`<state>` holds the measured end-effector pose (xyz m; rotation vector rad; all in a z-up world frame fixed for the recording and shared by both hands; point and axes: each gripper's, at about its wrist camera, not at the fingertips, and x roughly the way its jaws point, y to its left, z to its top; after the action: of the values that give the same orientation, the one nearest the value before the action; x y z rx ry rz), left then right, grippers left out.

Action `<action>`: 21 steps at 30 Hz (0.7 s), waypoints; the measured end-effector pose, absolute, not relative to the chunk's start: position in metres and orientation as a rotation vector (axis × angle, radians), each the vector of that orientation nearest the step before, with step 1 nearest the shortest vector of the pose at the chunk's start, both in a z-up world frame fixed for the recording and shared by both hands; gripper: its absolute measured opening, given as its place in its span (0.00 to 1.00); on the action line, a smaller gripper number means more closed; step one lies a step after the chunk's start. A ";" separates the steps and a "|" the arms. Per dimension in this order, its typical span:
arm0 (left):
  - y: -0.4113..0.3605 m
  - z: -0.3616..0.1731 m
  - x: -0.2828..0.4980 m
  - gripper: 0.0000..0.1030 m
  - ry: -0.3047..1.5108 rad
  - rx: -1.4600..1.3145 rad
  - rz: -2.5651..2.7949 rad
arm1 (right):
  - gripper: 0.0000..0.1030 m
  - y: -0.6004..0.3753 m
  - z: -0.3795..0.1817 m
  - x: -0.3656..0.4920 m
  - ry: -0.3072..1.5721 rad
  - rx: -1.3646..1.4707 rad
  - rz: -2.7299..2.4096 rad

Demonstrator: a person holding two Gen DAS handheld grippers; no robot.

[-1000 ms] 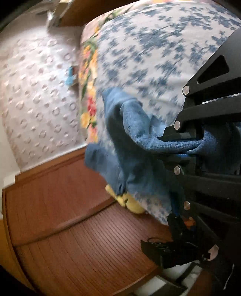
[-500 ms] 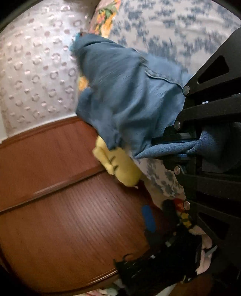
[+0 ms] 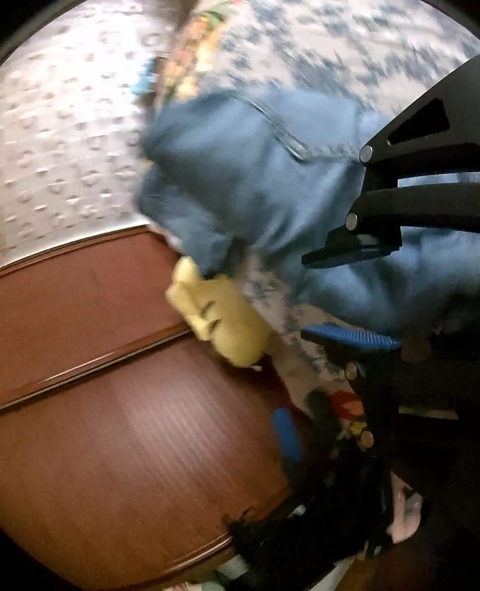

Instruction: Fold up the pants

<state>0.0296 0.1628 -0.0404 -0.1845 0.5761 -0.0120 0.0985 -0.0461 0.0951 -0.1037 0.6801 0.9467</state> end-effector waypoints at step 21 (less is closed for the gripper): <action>0.108 -0.101 0.059 0.73 0.748 -0.125 -0.101 | 0.44 -0.018 0.060 0.216 0.685 -0.275 0.718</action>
<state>0.0593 0.1084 -0.1007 -0.1247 0.7480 -0.1005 0.2164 -0.0177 0.0600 -0.2751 0.6846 0.7183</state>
